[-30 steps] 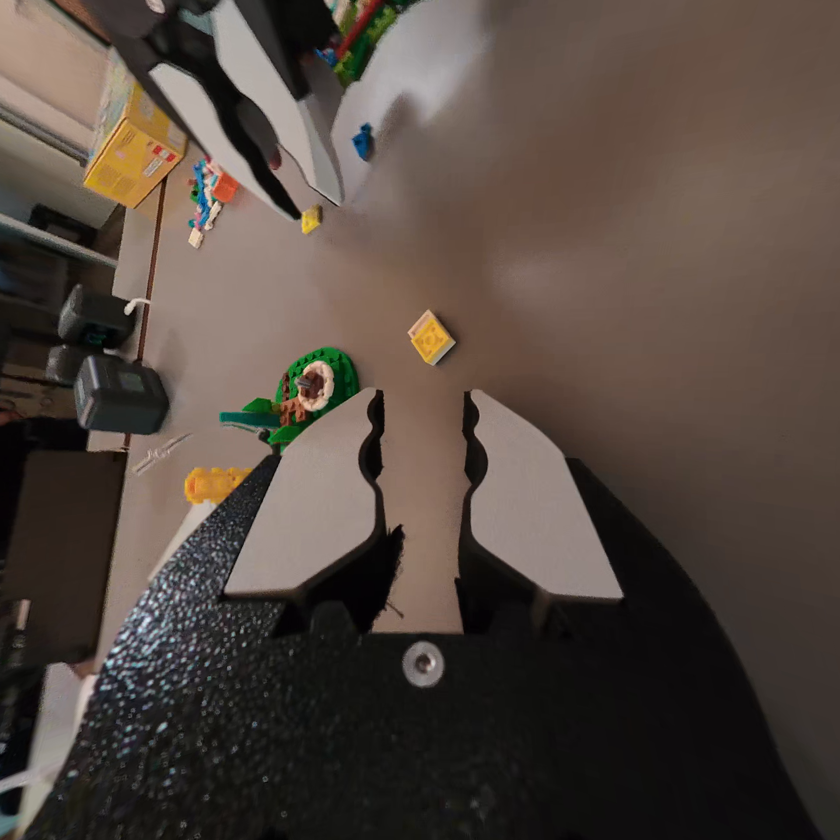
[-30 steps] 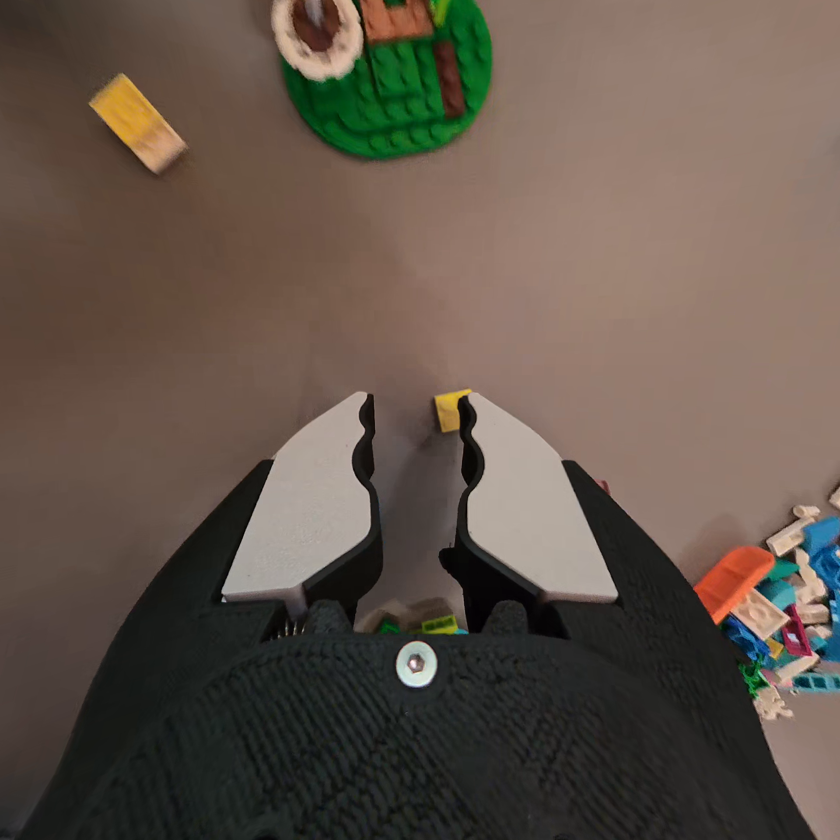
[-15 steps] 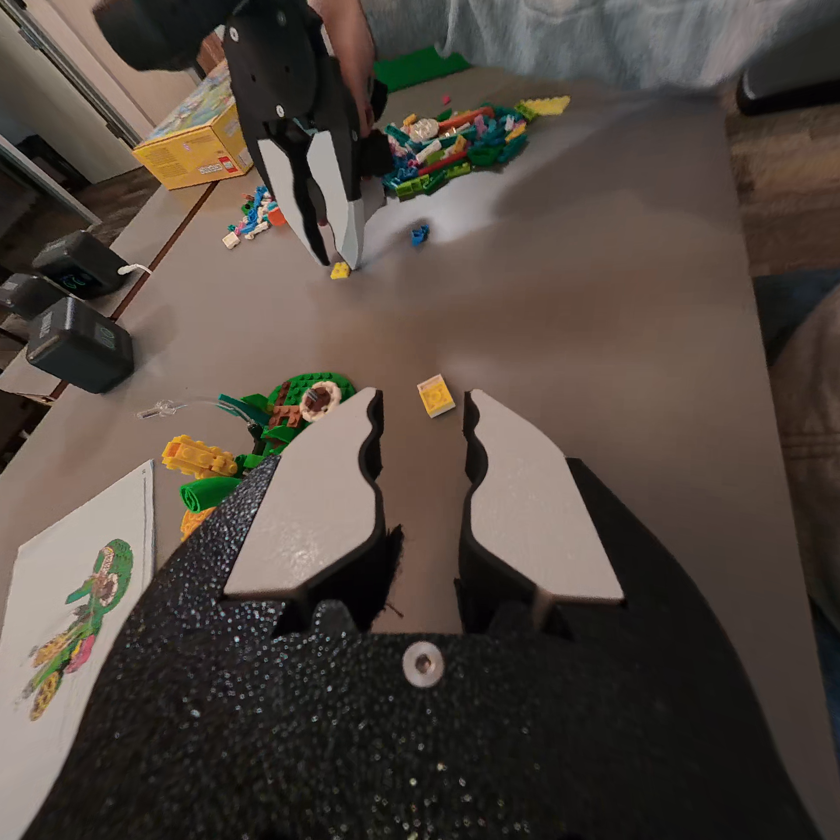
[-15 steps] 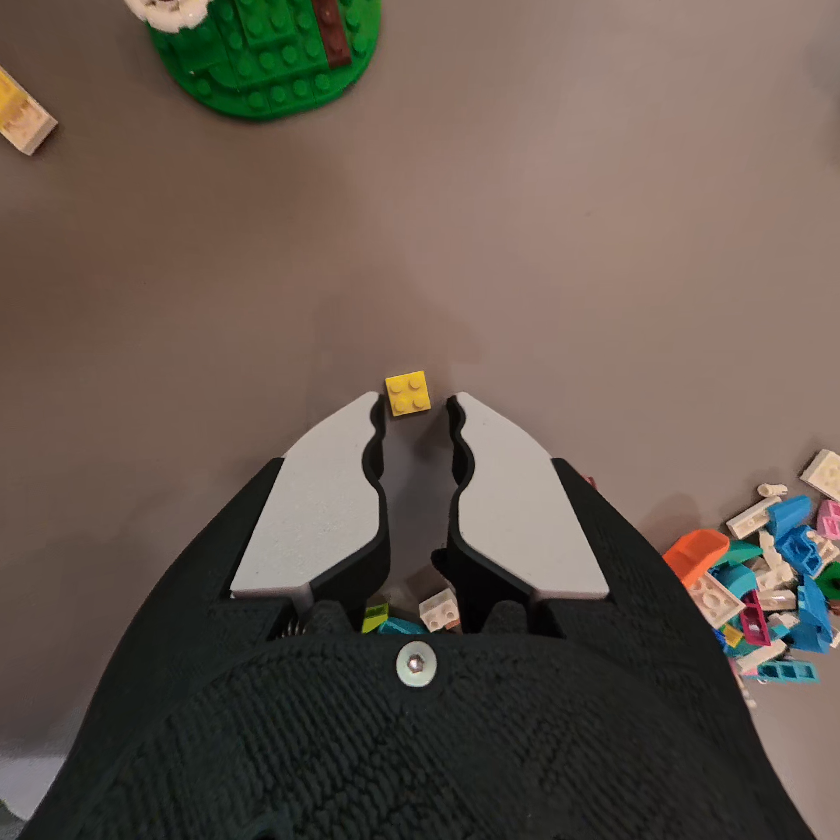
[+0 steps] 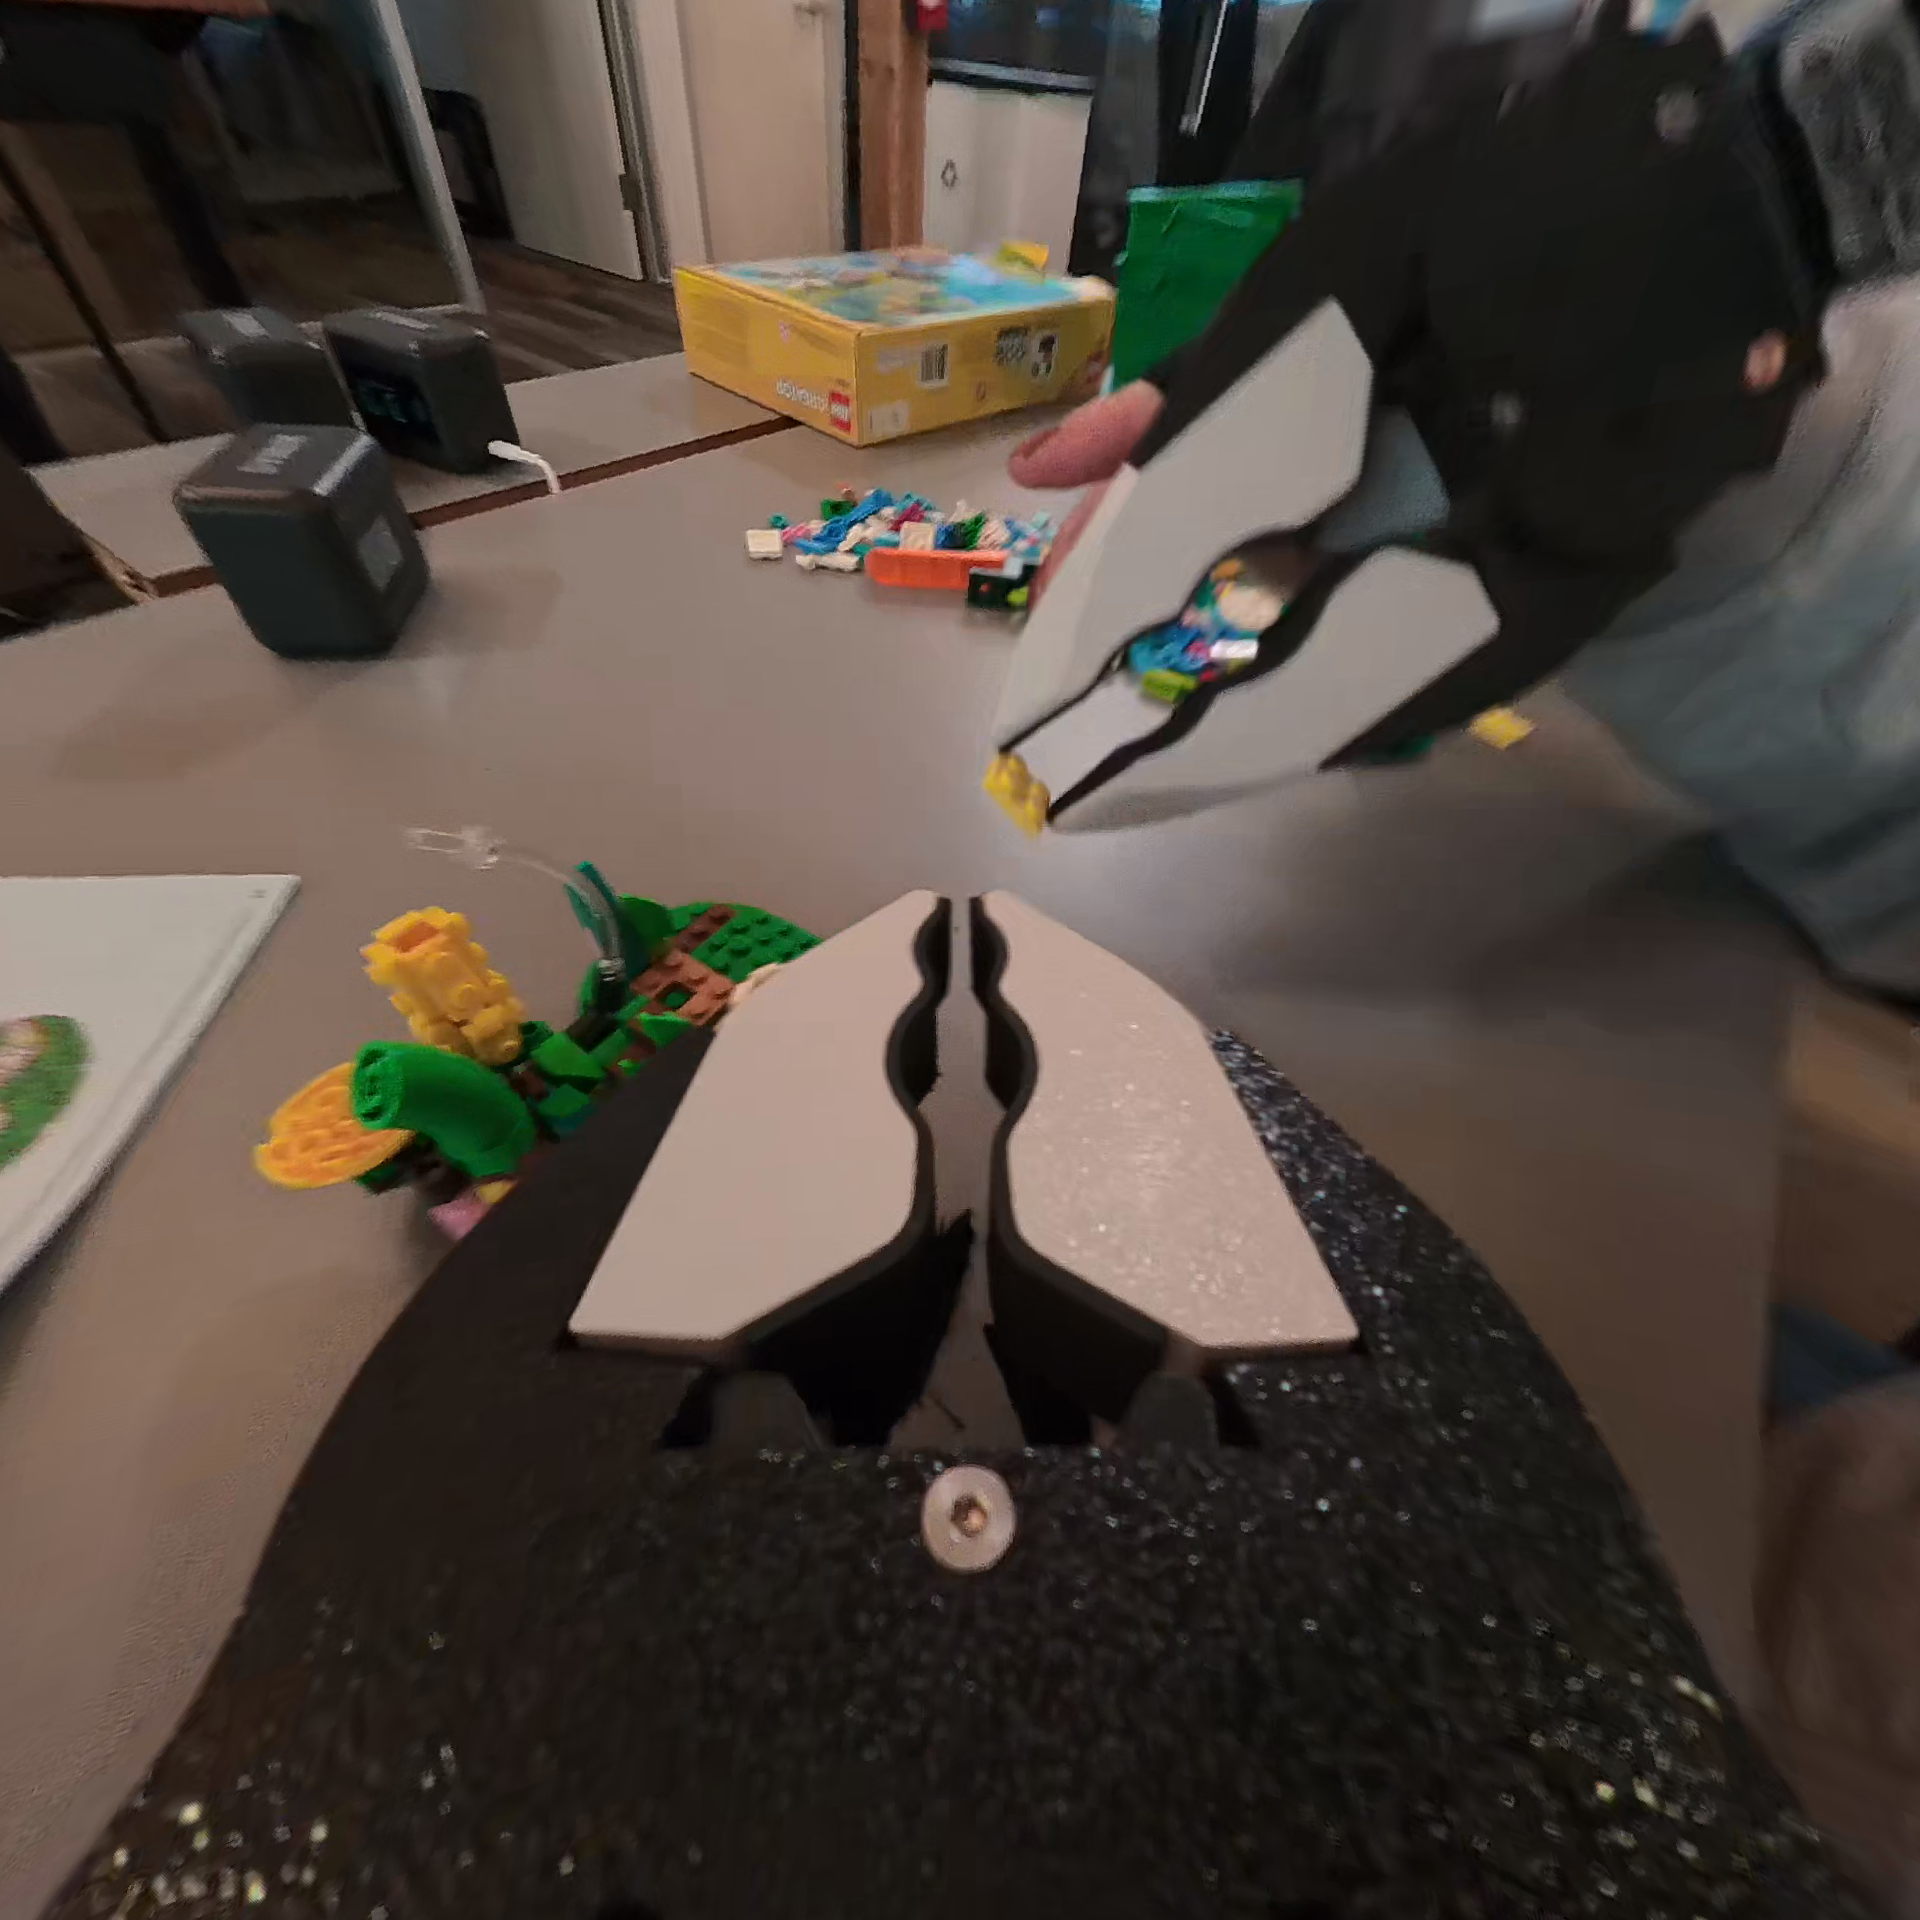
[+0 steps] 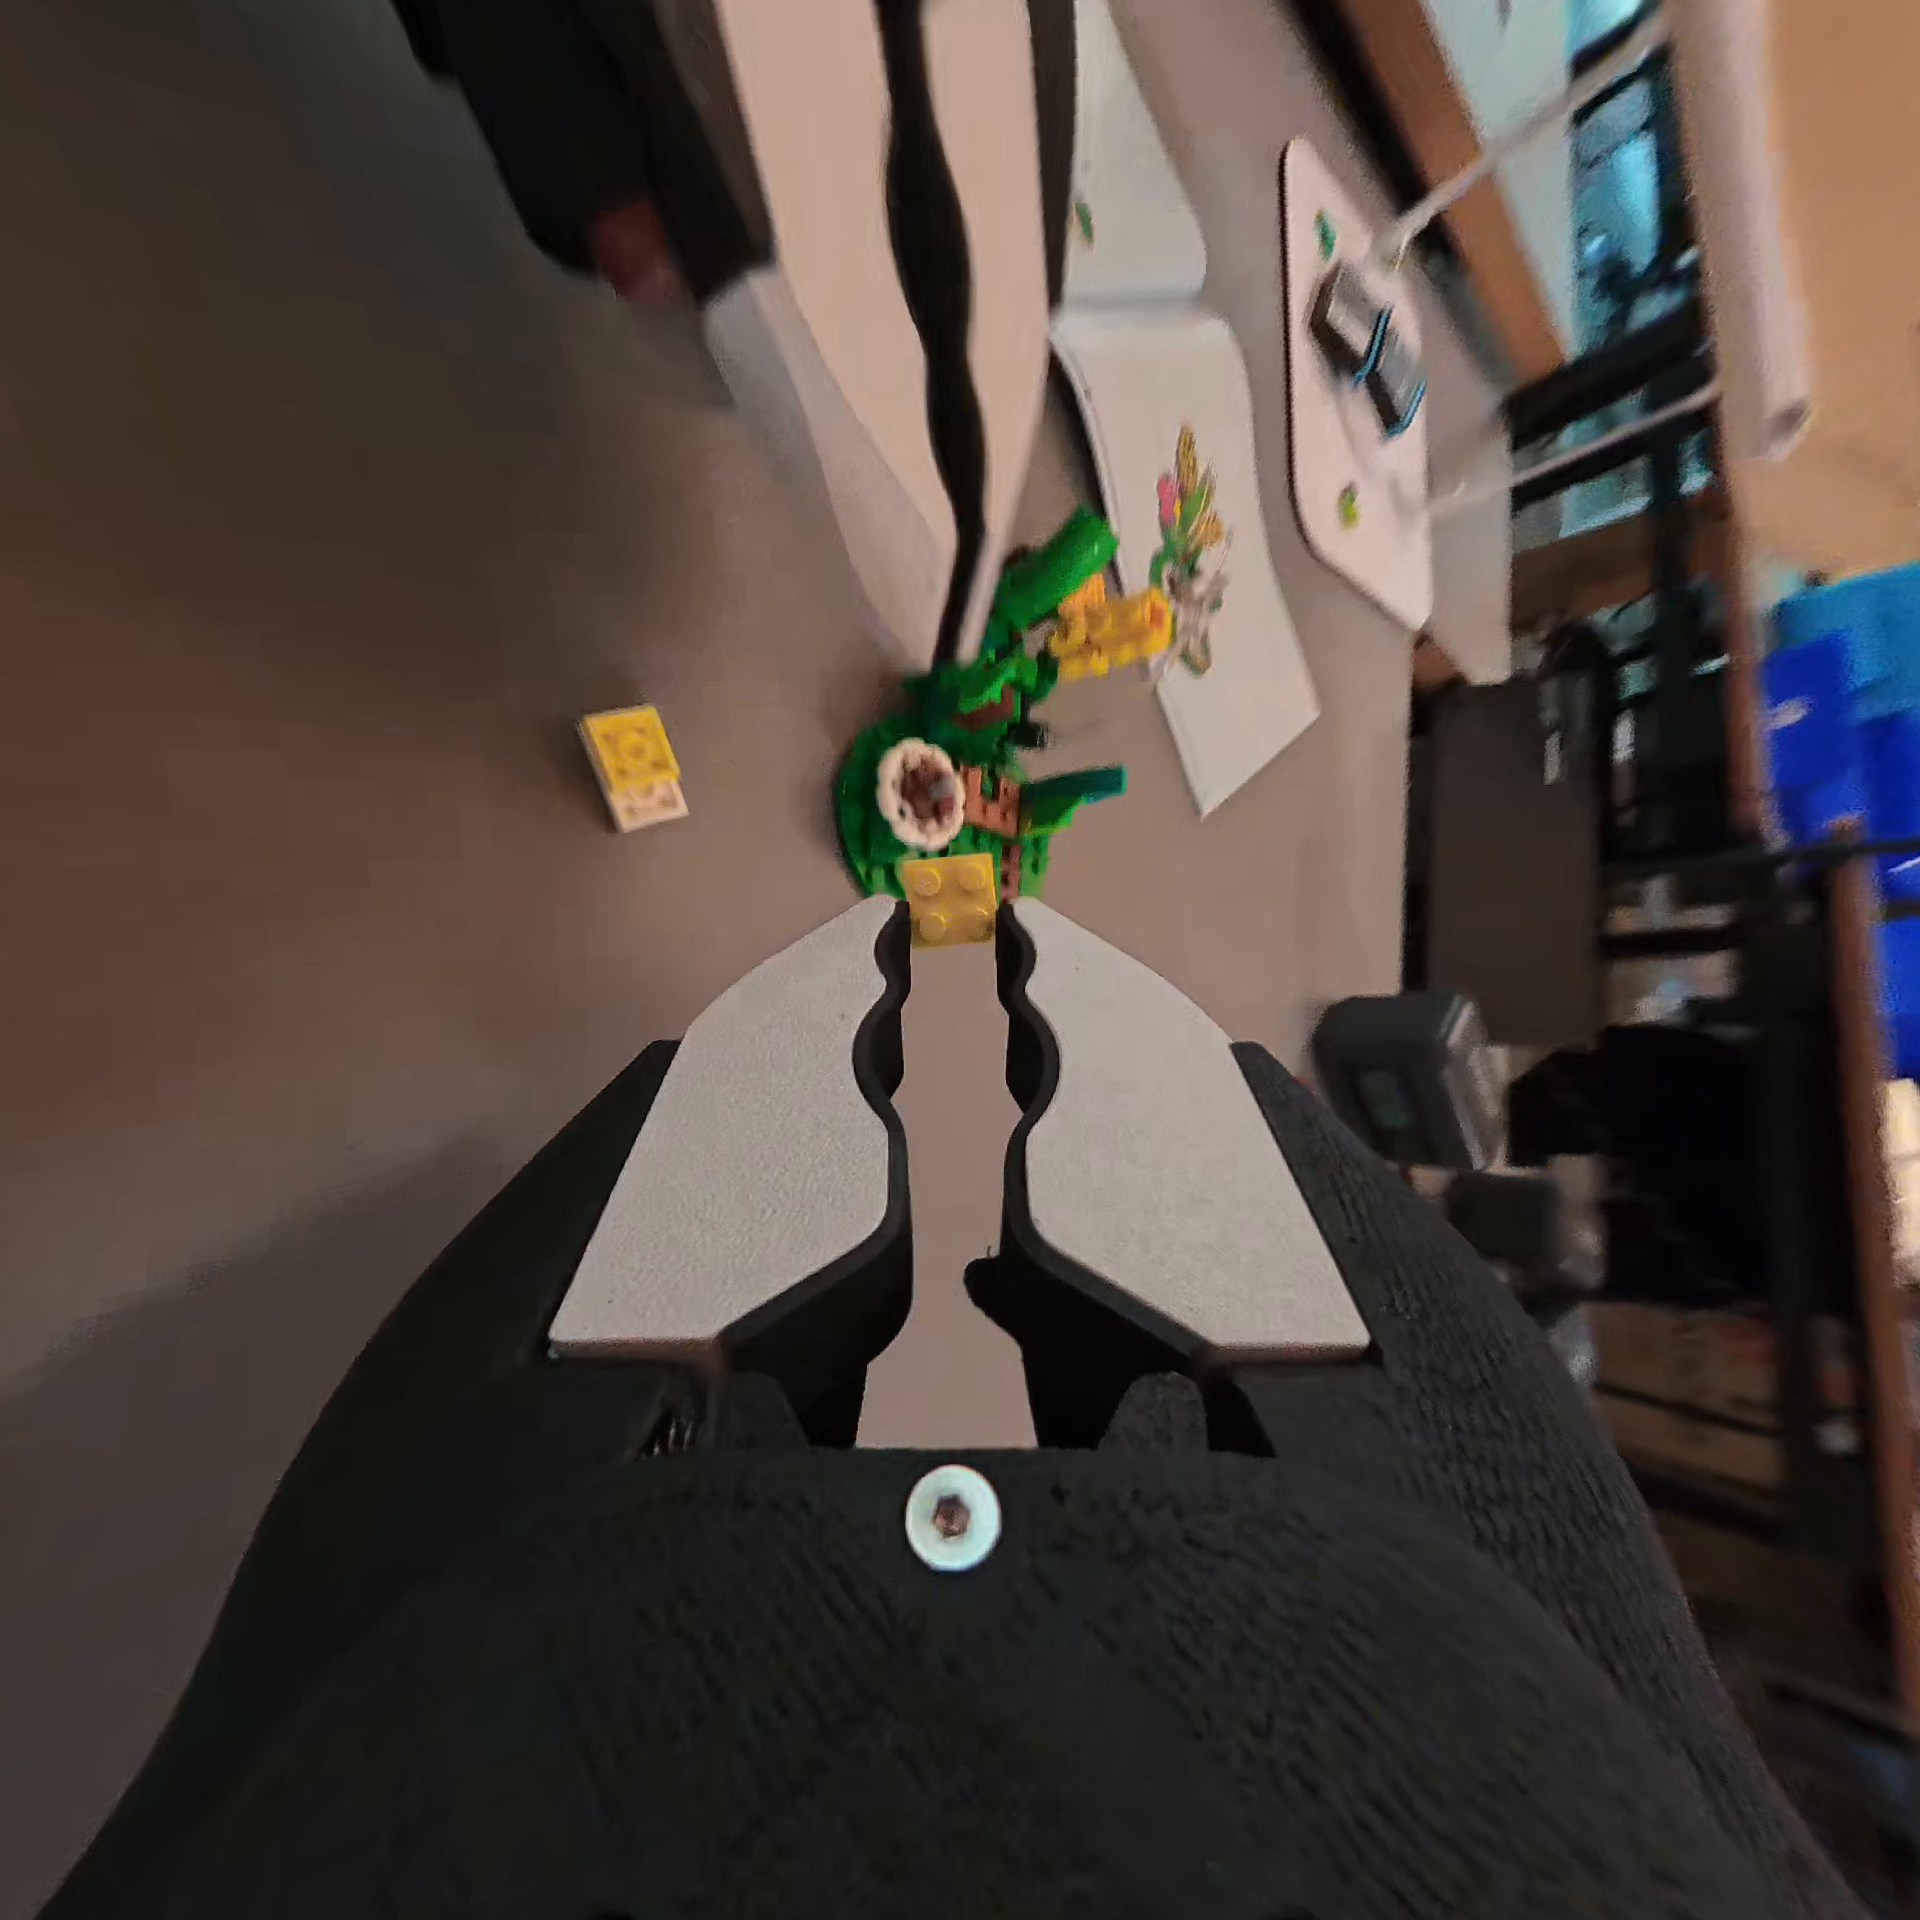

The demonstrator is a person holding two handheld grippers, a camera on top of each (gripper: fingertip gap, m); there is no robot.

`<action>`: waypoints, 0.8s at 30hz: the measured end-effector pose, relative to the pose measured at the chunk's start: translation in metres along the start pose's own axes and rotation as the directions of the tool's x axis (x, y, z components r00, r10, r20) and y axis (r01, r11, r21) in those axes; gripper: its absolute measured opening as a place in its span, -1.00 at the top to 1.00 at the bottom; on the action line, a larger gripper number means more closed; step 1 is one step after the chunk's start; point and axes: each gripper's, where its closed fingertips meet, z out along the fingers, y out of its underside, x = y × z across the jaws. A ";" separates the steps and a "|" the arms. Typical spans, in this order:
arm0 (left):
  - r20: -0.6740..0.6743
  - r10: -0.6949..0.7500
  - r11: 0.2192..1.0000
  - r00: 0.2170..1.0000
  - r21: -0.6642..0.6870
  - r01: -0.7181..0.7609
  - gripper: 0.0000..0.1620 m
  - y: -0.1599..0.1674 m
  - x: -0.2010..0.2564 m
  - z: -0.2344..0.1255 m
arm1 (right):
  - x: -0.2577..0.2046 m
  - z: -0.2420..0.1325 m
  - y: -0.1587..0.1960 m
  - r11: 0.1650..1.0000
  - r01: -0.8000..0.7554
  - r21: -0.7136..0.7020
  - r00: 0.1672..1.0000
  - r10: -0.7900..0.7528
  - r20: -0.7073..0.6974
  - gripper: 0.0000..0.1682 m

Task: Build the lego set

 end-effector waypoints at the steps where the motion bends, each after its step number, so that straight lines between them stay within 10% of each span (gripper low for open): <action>1: -0.043 -0.052 0.998 0.998 0.019 0.053 0.84 -0.002 0.005 0.001 | -0.002 -0.001 -0.007 0.999 0.037 0.012 0.999 -0.037 -0.024 0.82; 6: -0.202 -0.199 0.978 0.959 0.014 0.206 0.63 -0.005 0.021 0.005 | -0.010 -0.004 -0.027 0.977 0.212 0.032 0.970 -0.206 -0.129 0.83; 18: -0.242 -0.092 0.995 0.966 0.013 0.098 0.94 0.005 0.027 0.000 | -0.018 -0.003 -0.042 0.954 0.294 0.058 0.945 -0.281 -0.166 0.90; 24: -0.149 0.371 0.926 0.917 0.133 -0.353 0.94 0.003 0.032 -0.012 | -0.033 -0.012 -0.048 0.961 -0.175 0.214 0.976 0.140 0.168 0.79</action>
